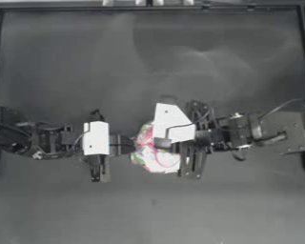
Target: Put candy in bag
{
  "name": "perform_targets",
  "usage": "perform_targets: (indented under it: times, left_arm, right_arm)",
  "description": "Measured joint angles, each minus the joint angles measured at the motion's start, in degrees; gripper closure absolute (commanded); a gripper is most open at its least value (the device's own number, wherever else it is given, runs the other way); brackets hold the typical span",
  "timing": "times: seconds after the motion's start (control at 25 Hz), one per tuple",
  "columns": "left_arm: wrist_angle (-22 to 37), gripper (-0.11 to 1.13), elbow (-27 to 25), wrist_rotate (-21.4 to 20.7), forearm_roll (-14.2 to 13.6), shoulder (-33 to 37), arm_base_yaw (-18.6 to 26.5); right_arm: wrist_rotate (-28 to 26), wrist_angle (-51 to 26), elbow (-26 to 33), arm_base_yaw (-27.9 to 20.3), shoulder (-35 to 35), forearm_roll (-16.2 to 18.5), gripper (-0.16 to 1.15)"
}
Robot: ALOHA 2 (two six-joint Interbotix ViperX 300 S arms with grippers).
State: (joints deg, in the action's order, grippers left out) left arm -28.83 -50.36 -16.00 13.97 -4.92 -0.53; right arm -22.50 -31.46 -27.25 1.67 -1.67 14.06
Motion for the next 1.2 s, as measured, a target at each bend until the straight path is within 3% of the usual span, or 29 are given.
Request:
perform_targets:
  times: [0.72, 0.84, 1.08, 1.2]
  left_arm:
    - [0.18, 0.96, 0.09, -0.09, 0.00, 0.00, -0.18]
    - [0.18, 0.96, 0.00, 0.00, 0.00, 0.00, -0.18]
    - [0.18, 0.96, 0.09, 0.00, -0.09, 0.00, -0.26]
    - [0.18, 0.96, 0.09, -0.09, 0.00, 0.00, -0.26]
  right_arm:
    - [-0.26, 0.00, 0.00, -1.76, -2.02, 1.41, 0.43]
    - [-0.35, 0.00, 0.00, -2.29, -2.02, 1.41, 0.34]
    - [-0.44, 0.18, 0.09, -2.37, -2.02, 1.49, 0.02]
    - [-0.44, 0.26, 0.09, -2.46, -2.02, 1.58, -0.02]
